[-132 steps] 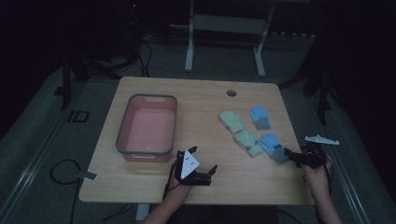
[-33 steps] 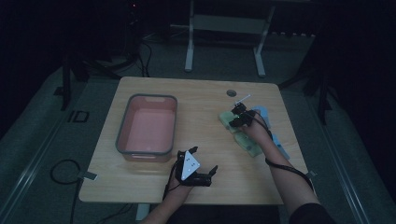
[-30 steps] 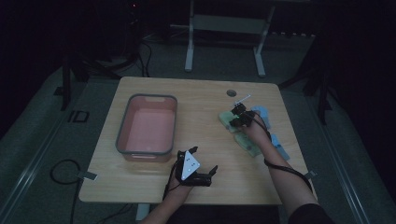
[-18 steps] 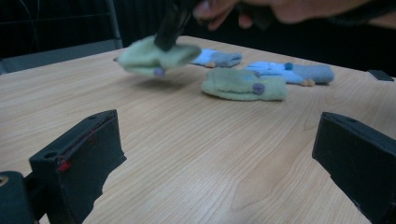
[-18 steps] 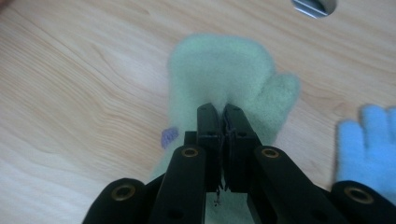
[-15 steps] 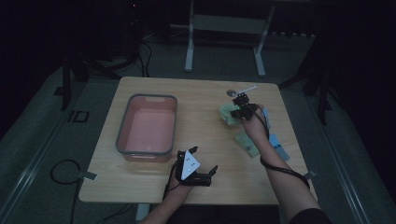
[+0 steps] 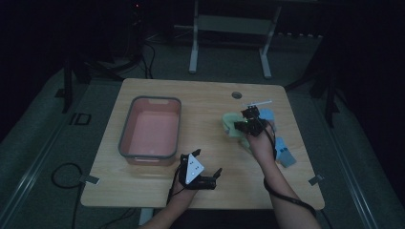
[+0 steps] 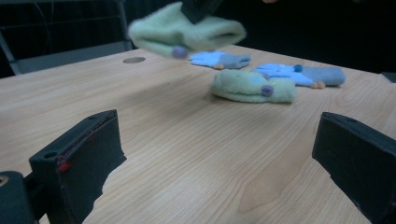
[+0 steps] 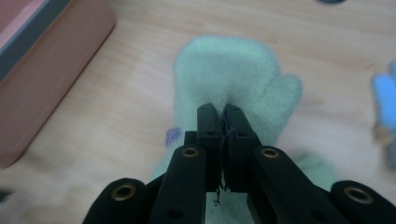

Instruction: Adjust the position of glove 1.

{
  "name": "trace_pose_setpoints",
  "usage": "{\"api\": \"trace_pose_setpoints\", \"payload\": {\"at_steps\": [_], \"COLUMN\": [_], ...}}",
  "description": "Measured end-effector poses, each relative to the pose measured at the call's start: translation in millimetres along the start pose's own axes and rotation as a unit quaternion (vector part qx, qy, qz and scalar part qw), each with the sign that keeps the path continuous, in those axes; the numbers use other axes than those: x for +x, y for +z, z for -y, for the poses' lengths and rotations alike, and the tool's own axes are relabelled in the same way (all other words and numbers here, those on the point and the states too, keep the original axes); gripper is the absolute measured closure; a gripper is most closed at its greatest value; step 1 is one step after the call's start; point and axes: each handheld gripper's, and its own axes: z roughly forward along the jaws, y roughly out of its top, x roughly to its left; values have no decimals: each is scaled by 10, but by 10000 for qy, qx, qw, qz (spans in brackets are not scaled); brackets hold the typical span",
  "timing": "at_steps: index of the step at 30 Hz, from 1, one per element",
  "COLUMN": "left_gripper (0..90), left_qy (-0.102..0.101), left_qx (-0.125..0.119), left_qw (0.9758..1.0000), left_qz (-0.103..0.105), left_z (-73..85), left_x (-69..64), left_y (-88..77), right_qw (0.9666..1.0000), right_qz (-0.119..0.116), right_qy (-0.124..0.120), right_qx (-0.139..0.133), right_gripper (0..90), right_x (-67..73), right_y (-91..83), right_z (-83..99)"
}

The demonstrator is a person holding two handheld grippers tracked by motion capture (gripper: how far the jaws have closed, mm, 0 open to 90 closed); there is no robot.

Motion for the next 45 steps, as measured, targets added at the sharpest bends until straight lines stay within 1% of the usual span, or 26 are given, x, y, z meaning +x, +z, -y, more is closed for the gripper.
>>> {"api": "trace_pose_setpoints", "payload": {"at_steps": [2, 3, 4, 5, 7, 9, 12, 14, 16, 19, 20, 23, 25, 26, 28, 30, 32, 34, 37, 38, 39, 41, 42, 43, 44, 45], "left_gripper": [18, 18, 18, 18, 18, 18, 18, 18, 18, 18, 18, 18, 18, 18, 18, 18, 18, 18, 18, 18, 18, 18, 18, 18, 18, 18], "left_qy": [102, 135, 185, 225, 308, 335, 371, 368, 364, 366, 418, 498, 507, 505, 492, 473, 432, 335, 115, 75, 31, 4, 5, 5, 23, 37], "left_qx": [-5, -1, -7, -11, -34, -15, -9, -62, -59, -30, -12, -26, -38, -26, -37, -45, -52, -54, -27, -20, -5, -5, -7, -7, -18, -14], "left_qw": [9999, 9999, 9997, 9997, 9994, 9994, 9993, 9993, 9993, 9993, 9991, 9988, 9987, 9987, 9988, 9989, 9991, 9994, 9997, 9997, 9997, 9998, 9998, 9998, 9998, 9998], "left_qz": [-64, -102, -137, -136, -130, -91, -26, 11, 31, 25, 22, -3, -13, -17, -24, -20, -1, 95, 233, 226, 227, 197, 193, 193, 183, 177], "left_z": [-1, -1, 0, 0, 2, 1, -1, 3, 3, 1, 0, 1, 2, 1, 3, 3, 3, 4, 3, 3, 2, 3, 3, 3, 5, 4], "left_x": [-23, -33, -41, -47, -60, -66, -71, -68, -61, -63, -74, -88, -91, -90, -90, -88, -80, -51, 0, 9, 19, 27, 27, 27, 23, 21], "left_y": [0, 1, -1, -5, -8, -4, 4, -5, -8, -2, 0, -7, -7, -7, -7, -6, -5, -12, -12, -11, -9, -10, -11, -11, -14, -13], "right_qw": [9999, 9997, 9997, 9997, 9992, 9988, 9985, 9990, 9987, 9980, 9976, 9975, 9971, 9969, 9968, 9963, 9965, 9965, 9976, 9980, 9982, 9991, 9996, 9996, 9996, 9989], "right_qz": [-5, 20, 22, 102, 172, 269, 215, 119, 81, 218, 346, 445, 604, 562, 545, 412, 350, 252, 315, 362, 355, 129, 97, 97, 131, 241], "right_qy": [45, 135, 109, 77, 266, 324, 439, 388, 489, 576, 575, 532, 432, 530, 581, 757, 760, 793, 616, 485, 438, 335, 169, 169, -36, -294], "right_qx": [-137, -215, -200, -224, -262, -269, -237, -175, -125, -139, -149, -161, -165, -135, 7, 17, 47, 67, -57, -157, -188, -208, -224, -224, -248, -264], "right_gripper": [869, 869, 869, 869, 869, 870, 869, 869, 869, 869, 869, 868, 866, 862, 854, 847, 819, 776, 695, 682, 665, 631, 623, 623, 621, 621], "right_x": [46, 65, 93, 111, 119, 142, 207, 279, 316, 336, 338, 350, 370, 365, 360, 334, 314, 286, 288, 292, 290, 261, 240, 240, 216, 128], "right_y": [-48, -69, -75, -81, -103, -109, -90, -40, 17, 61, 66, 82, 120, 155, 244, 279, 279, 273, 213, 174, 153, 108, 88, 88, 66, 10], "right_z": [109, 162, 206, 254, 358, 464, 621, 731, 830, 937, 966, 1020, 1061, 1080, 1116, 1144, 1133, 1115, 1086, 1072, 1061, 1013, 980, 980, 947, 890]}}
